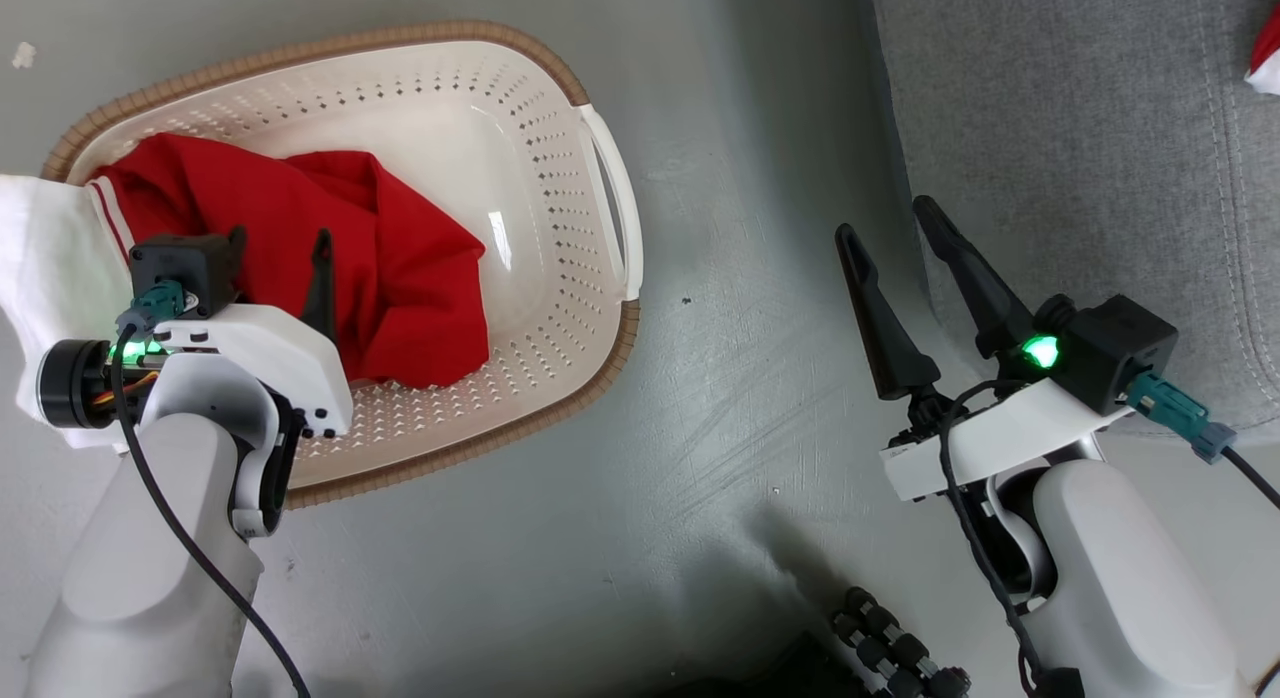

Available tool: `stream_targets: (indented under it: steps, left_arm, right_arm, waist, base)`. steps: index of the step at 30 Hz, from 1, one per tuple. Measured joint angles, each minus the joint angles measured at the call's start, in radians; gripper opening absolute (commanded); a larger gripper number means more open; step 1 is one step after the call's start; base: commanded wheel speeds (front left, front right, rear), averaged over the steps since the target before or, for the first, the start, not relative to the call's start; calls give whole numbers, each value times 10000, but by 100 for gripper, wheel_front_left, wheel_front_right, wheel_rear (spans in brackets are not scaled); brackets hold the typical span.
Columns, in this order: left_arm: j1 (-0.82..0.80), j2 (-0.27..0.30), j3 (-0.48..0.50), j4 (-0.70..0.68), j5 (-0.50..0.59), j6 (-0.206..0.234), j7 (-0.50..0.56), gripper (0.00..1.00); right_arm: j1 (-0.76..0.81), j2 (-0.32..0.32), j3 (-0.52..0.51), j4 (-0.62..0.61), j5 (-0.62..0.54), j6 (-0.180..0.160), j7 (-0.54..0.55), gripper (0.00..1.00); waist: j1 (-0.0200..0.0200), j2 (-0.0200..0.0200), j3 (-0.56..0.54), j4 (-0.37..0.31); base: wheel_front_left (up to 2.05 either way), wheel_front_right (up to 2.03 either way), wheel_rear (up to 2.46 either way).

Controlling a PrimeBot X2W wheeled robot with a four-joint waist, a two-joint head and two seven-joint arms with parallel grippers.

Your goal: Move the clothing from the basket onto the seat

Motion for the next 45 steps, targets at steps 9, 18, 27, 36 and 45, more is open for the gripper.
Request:
stream_targets:
  steps: [9,18,27,36,45]
  left_arm:
    - [-250,-21,134,109,-88,117,146,100]
    - [-531,15,113,198,-79,161,186,100]
    - [-560,182,-27,433,121,265,441,100]
    - [-568,324,-151,583,188,309,826,100]
    - [-770,416,-268,644,276,309,1160,100]
  right_arm:
    - [-50,-2,127,-90,12,0,0,100]
    - [-396,4,353,-109,217,0,0,100]
    - [-408,-2,374,-115,449,0,0,100]
    - [-408,0,483,-121,646,0,0,100]
    - [-422,0,619,-153,855,0,0,100]
  waist:
    - [0,0,349,-48]
    - [0,0,584,-203]
    - [0,0,614,-401]
    - [0,0,764,-558]
    - [0,0,920,-684]
  base:
    - [0,0,0]
    - [0,0,0]
    - [0,0,0]
    - [0,0,0]
    - [0,0,0]
